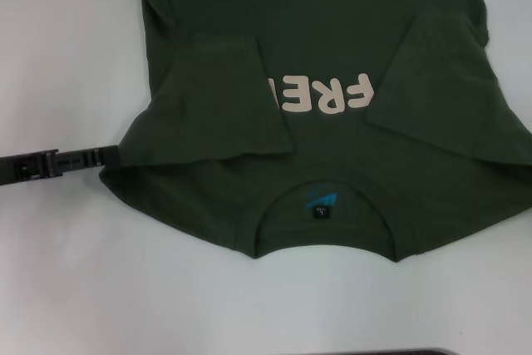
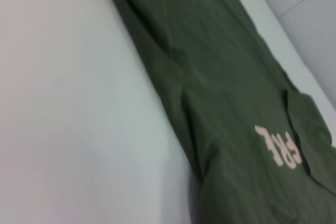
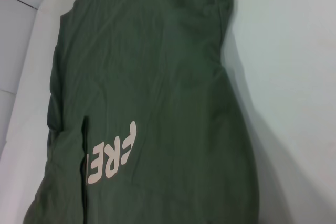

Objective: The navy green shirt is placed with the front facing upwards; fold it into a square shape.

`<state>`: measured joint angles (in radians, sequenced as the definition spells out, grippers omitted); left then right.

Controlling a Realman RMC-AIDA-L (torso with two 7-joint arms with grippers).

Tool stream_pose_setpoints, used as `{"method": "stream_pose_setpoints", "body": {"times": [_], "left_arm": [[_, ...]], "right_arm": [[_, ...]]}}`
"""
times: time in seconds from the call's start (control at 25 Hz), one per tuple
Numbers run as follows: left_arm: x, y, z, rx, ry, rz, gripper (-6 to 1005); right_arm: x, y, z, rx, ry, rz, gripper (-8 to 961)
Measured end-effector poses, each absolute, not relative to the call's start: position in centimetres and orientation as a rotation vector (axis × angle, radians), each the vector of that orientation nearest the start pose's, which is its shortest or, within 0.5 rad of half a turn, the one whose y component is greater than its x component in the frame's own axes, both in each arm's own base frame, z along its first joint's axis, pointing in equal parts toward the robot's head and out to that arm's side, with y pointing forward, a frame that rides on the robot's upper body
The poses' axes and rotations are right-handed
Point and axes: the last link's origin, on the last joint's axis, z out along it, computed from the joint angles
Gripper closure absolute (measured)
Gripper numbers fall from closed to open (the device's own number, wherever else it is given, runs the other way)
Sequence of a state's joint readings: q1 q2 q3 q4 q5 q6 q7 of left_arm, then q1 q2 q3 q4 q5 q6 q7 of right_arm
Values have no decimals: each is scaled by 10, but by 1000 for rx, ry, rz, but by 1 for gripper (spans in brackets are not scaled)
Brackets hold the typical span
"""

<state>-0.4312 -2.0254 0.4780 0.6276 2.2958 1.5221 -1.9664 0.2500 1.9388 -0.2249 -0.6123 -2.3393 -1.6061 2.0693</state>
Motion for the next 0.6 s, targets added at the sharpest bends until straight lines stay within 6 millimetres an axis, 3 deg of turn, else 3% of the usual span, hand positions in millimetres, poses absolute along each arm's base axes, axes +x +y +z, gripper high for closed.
{"method": "stream_pose_setpoints", "body": {"times": [0.6], "left_arm": [[-336, 299, 14, -2394, -1680, -426, 176]], "right_arm": [[413, 216, 80, -1851, 1936, 695, 908]]}}
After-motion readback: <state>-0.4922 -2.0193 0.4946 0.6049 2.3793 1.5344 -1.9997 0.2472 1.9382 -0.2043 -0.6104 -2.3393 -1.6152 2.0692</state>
